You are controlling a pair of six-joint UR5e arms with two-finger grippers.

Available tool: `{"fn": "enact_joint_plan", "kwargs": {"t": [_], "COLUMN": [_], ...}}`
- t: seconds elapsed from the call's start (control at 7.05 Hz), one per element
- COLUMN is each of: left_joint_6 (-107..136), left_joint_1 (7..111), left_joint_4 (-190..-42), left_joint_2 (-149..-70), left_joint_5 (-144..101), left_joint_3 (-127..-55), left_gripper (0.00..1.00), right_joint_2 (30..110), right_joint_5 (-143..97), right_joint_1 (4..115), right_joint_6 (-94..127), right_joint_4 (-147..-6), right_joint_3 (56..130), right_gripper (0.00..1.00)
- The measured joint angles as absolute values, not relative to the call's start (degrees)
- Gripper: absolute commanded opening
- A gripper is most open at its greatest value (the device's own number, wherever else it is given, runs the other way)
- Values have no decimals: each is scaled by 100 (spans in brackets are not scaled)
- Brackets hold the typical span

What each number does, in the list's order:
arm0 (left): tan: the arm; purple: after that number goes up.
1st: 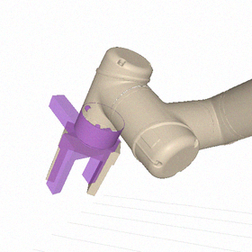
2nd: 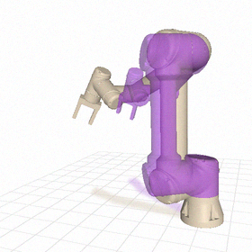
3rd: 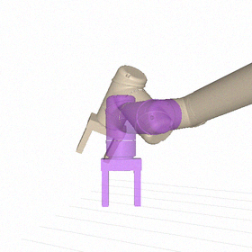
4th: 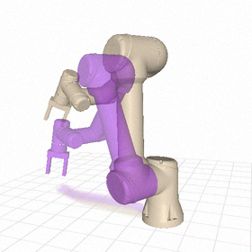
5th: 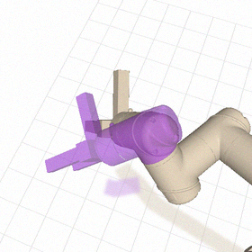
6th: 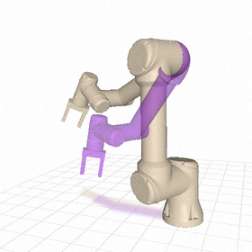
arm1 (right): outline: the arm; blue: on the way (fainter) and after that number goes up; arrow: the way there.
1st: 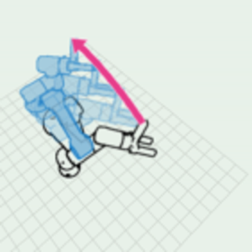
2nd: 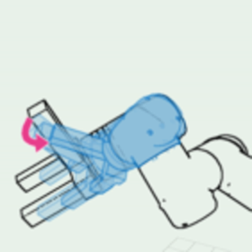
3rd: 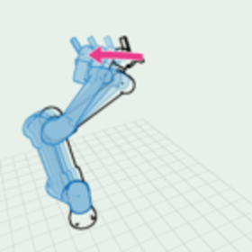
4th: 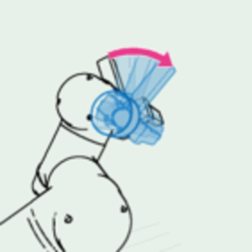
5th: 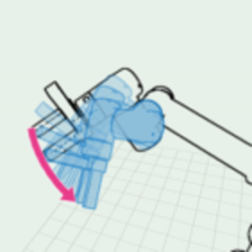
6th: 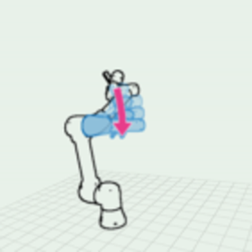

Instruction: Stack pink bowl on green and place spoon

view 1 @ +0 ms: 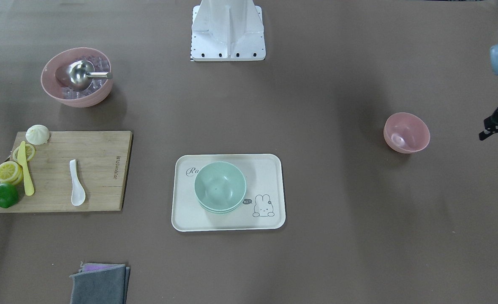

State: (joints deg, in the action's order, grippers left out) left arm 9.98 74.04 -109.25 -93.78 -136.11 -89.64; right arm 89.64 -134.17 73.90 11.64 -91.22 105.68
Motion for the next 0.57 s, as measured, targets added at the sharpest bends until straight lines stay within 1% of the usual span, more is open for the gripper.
{"fn": "enact_joint_plan", "kwargs": {"t": [0.28, 0.43, 0.57], "left_joint_6": [2036, 2399, 2555], "left_joint_1": [6729, 6431, 6216], "left_joint_4": [-11623, -11929, -12134], "left_joint_2": [-9327, -9269, -9223], "left_joint_5": [-13591, -13567, -13547], "left_joint_3": [-8943, -8919, -8888], "left_gripper": [98, 96, 75], "right_joint_2": [8923, 8934, 8941], "right_joint_5": [-13379, -13354, -13338], "right_joint_1": [7005, 6904, 6865], "right_joint_6": [1828, 2020, 2093], "right_joint_4": [-8581, -8416, -8353], "right_joint_3": [10540, 10534, 10531], "right_gripper": [100, 100, 100]}}
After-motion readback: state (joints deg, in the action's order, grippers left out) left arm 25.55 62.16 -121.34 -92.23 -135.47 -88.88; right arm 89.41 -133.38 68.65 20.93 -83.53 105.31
